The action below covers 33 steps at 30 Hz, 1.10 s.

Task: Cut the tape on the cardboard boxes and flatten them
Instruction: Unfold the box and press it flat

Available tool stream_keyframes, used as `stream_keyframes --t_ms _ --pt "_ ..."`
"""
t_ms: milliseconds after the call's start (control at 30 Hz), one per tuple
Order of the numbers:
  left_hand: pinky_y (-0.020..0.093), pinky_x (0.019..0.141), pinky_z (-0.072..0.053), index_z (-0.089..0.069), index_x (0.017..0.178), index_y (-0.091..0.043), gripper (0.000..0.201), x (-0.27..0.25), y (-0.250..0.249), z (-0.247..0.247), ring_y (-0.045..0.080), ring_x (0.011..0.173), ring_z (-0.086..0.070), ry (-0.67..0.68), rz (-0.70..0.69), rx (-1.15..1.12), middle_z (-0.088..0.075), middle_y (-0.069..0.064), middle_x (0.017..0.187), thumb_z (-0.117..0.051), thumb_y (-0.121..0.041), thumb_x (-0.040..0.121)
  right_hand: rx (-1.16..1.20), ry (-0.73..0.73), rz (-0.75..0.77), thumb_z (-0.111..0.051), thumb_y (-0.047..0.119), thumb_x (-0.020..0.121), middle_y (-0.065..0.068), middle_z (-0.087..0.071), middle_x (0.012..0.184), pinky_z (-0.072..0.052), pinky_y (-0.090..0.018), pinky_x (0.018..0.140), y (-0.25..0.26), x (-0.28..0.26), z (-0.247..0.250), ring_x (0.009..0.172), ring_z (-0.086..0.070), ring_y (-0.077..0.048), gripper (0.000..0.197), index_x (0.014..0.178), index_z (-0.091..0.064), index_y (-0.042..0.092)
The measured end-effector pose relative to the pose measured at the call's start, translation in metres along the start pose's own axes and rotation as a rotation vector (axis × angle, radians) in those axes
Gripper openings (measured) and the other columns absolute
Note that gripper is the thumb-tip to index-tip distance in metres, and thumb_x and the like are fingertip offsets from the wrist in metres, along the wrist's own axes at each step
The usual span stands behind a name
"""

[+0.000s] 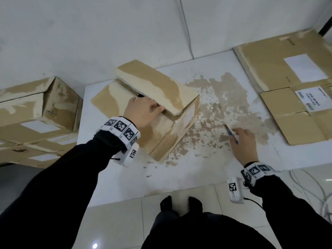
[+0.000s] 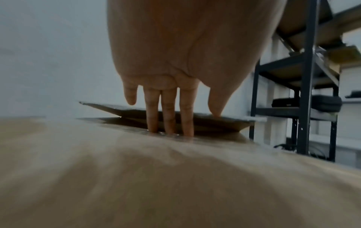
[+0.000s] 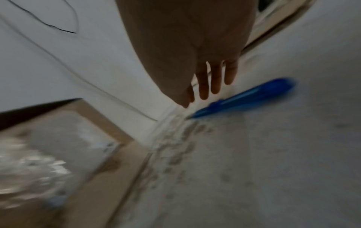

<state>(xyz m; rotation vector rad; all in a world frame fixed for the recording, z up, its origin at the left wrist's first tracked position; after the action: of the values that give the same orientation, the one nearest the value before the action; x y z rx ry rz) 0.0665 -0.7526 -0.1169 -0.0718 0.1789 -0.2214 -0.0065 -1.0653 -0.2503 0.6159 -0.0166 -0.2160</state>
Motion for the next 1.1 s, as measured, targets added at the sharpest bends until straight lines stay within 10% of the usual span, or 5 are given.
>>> stream_keyframes --t_ms 233,433,600,733,1100 --pt "0.043 0.109 -0.019 -0.056 0.085 -0.018 0.036 -0.016 -0.002 0.043 0.023 0.105 -0.048 -0.157 -0.044 0.011 -0.061 -0.002 0.091 -0.04 -0.049 0.095 0.185 0.177 0.86 -0.039 0.025 0.097 -0.009 -0.058 0.119 -0.034 -0.026 0.1 0.203 -0.042 -0.003 0.114 -0.048 -0.019 0.034 0.112 -0.063 0.006" --pt "0.031 0.068 -0.041 -0.059 0.086 -0.021 0.021 -0.083 0.028 0.096 0.021 0.08 -0.057 -0.067 -0.062 0.043 -0.053 -0.012 0.07 -0.049 -0.038 0.078 0.112 0.067 0.691 -0.048 0.019 0.097 -0.01 -0.028 0.153 -0.021 -0.037 0.116 0.213 0.01 0.029 0.14 -0.026 -0.02 0.049 0.143 -0.036 0.01" --pt "0.036 0.091 -0.029 -0.04 0.137 -0.033 0.046 -0.132 0.07 0.021 0.021 0.113 -0.05 0.28 -0.017 0.381 -0.048 -0.006 0.13 -0.048 -0.03 0.092 -0.045 0.384 0.357 -0.056 0.03 0.093 -0.016 -0.038 0.144 -0.033 -0.036 0.101 0.194 0.082 0.023 0.127 -0.041 -0.031 0.062 0.144 -0.03 0.007" --pt "0.043 0.09 -0.041 -0.059 0.116 -0.004 0.057 -0.104 0.062 -0.004 0.036 0.106 -0.057 0.093 -0.176 0.323 -0.058 0.017 0.118 -0.079 -0.023 0.066 -0.021 0.656 0.234 -0.064 0.027 0.088 -0.01 -0.046 0.136 -0.043 -0.036 0.09 0.183 0.091 0.001 0.108 -0.05 -0.022 0.062 0.14 -0.032 0.013" --pt "0.031 0.076 -0.033 -0.054 0.087 -0.016 0.06 -0.041 0.068 -0.032 0.021 0.082 -0.051 0.151 -0.258 0.317 -0.064 0.003 0.092 -0.066 -0.071 0.066 -0.715 0.784 0.744 -0.024 0.044 0.102 -0.006 -0.041 0.145 -0.021 -0.039 0.106 0.329 0.017 -0.06 0.133 -0.035 -0.025 0.05 0.141 -0.039 0.017"
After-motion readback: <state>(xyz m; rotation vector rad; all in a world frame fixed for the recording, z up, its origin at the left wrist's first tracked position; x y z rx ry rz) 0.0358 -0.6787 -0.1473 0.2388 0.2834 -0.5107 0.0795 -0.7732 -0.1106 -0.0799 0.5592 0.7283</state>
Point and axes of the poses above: each hand's wrist, its own x-axis towards the middle knuckle, its own z-axis out of the back of the hand, y = z × x, the point moved 8 cm from there along x, towards the middle knuckle
